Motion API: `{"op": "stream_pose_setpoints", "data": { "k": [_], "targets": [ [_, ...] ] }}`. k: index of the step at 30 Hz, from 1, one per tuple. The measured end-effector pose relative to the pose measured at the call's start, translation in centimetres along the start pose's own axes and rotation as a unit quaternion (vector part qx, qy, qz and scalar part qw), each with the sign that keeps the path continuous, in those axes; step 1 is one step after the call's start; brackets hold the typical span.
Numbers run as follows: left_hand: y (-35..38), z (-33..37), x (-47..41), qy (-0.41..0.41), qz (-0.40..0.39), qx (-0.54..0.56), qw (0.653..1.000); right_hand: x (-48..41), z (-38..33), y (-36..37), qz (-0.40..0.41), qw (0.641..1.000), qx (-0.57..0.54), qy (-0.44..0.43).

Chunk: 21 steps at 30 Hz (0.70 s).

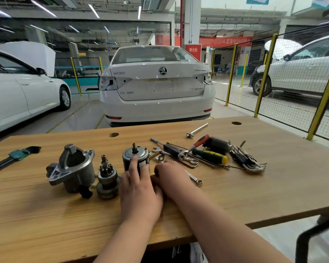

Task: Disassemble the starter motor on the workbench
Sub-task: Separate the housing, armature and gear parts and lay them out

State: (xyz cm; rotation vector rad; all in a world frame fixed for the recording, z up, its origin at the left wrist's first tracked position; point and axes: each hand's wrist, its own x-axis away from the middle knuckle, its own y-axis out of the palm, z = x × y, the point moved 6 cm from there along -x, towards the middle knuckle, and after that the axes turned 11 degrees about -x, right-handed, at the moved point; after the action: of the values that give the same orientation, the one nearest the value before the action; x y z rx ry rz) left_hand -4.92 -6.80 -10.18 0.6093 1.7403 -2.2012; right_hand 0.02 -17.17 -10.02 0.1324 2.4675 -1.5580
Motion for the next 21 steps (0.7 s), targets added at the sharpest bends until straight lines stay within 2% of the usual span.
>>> {"op": "stream_pose_setpoints", "data": {
  "k": [3,5,7,9,12,14,19,21],
  "targets": [
    [-0.1,0.1,0.1,0.002,0.000,-0.004,1.000,-0.1,-0.1,-0.2,0.021,0.999,-0.048,-0.012],
    [0.0,0.0,0.0,0.007,-0.002,-0.008,1.000,0.2,0.6,-1.6,0.064,0.995,-0.083,-0.007],
    [-0.1,0.2,0.1,0.011,0.007,-0.011,1.000,0.5,3.0,-3.7,0.121,0.988,-0.088,0.048],
    [-0.8,0.8,0.1,0.036,0.049,-0.015,0.998,0.8,5.8,-6.0,0.151,0.981,-0.050,0.115],
    [-1.1,1.7,0.3,0.088,0.088,-0.017,0.992,0.8,8.2,-6.6,0.041,0.983,0.080,0.158],
    [-1.1,2.0,0.3,0.107,0.085,-0.024,0.990,0.8,8.8,-5.8,-0.020,0.984,0.103,0.148],
    [-1.0,1.9,0.3,0.102,0.070,-0.038,0.992,0.6,9.3,-5.8,-0.025,0.987,0.093,0.130],
    [-1.0,2.1,0.3,0.106,0.060,-0.043,0.992,0.7,10.0,-6.9,0.036,0.984,0.079,0.153]
  ]
}}
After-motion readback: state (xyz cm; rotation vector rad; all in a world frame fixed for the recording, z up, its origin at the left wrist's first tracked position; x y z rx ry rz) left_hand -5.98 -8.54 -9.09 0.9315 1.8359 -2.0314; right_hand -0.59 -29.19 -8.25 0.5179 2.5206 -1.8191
